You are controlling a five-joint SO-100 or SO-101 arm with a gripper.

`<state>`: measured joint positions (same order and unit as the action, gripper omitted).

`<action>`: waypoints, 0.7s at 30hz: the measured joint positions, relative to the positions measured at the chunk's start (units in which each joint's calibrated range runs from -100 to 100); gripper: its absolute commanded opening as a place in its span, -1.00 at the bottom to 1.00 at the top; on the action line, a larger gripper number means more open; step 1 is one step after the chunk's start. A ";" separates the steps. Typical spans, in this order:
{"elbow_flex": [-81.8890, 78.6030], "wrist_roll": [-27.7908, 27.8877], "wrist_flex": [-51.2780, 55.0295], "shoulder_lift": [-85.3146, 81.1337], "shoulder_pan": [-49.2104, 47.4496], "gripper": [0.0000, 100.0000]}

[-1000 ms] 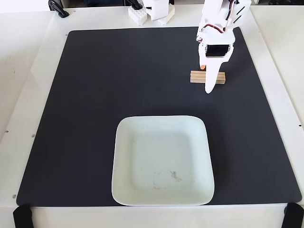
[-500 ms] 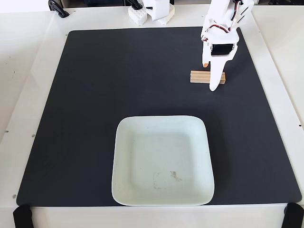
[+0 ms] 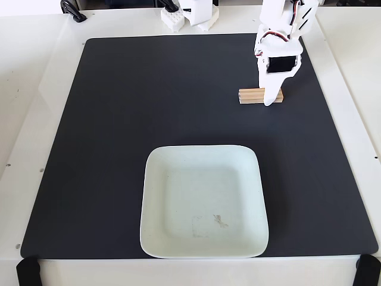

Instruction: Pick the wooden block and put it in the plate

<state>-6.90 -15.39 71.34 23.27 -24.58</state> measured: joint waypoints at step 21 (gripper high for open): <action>-9.22 12.57 0.77 -26.37 0.10 -0.98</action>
<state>-16.12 -2.82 72.11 -3.11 -24.48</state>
